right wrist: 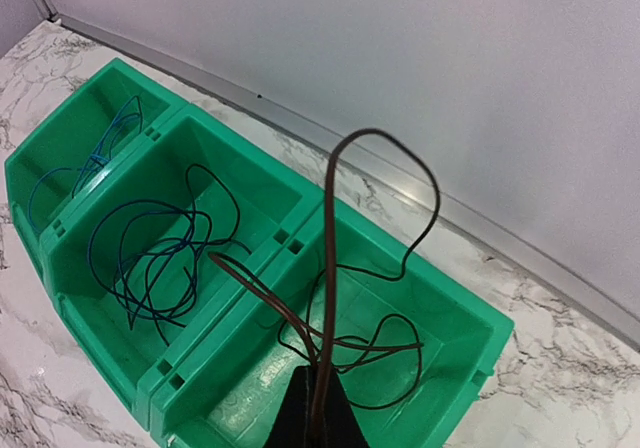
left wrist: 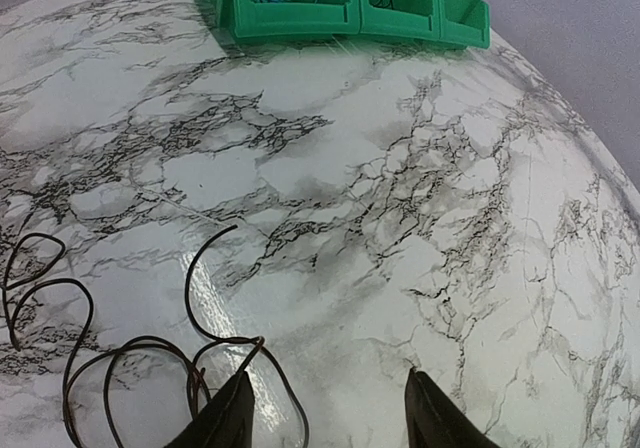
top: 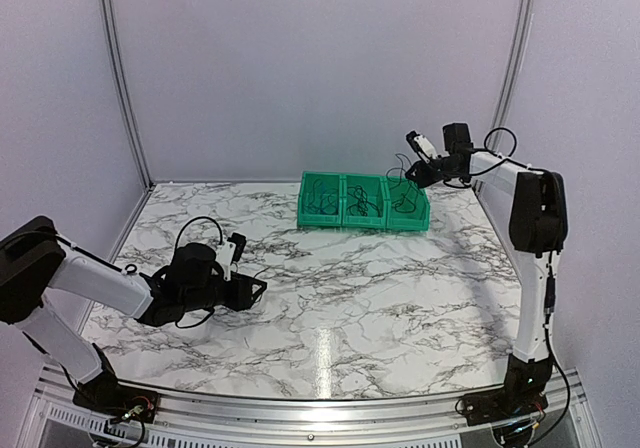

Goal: Untangle the cables

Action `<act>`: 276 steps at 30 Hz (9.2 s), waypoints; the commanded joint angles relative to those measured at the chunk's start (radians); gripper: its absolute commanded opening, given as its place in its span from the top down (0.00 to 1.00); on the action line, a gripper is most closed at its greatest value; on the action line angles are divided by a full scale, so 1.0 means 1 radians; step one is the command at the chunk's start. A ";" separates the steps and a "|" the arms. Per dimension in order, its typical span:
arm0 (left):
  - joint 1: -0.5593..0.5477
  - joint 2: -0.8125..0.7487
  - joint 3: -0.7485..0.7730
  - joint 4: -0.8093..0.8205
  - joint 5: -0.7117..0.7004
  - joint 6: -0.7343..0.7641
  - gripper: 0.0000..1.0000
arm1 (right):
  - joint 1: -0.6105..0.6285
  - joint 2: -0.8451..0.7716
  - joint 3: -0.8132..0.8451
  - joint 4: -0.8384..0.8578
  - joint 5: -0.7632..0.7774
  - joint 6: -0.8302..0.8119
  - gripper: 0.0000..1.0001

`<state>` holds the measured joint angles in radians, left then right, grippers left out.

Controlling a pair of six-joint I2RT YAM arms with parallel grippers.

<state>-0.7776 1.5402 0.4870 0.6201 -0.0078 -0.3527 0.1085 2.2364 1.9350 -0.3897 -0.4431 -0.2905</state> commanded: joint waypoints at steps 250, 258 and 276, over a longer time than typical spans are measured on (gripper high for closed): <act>0.102 -0.131 0.251 -0.617 -0.351 -0.112 0.36 | 0.162 -0.586 -0.680 -0.013 -0.207 -0.230 0.40; 0.171 0.028 0.332 -0.671 -0.220 -0.141 0.49 | 0.198 -0.561 -0.683 -0.047 -0.255 -0.276 0.43; 0.172 0.222 0.496 -0.761 -0.258 0.108 0.71 | 0.249 -0.537 -0.670 -0.069 -0.250 -0.303 0.45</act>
<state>-0.6086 1.7386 0.9375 -0.0910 -0.2504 -0.3199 0.3443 1.6909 1.2404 -0.4438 -0.6685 -0.5919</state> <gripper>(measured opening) 0.346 0.555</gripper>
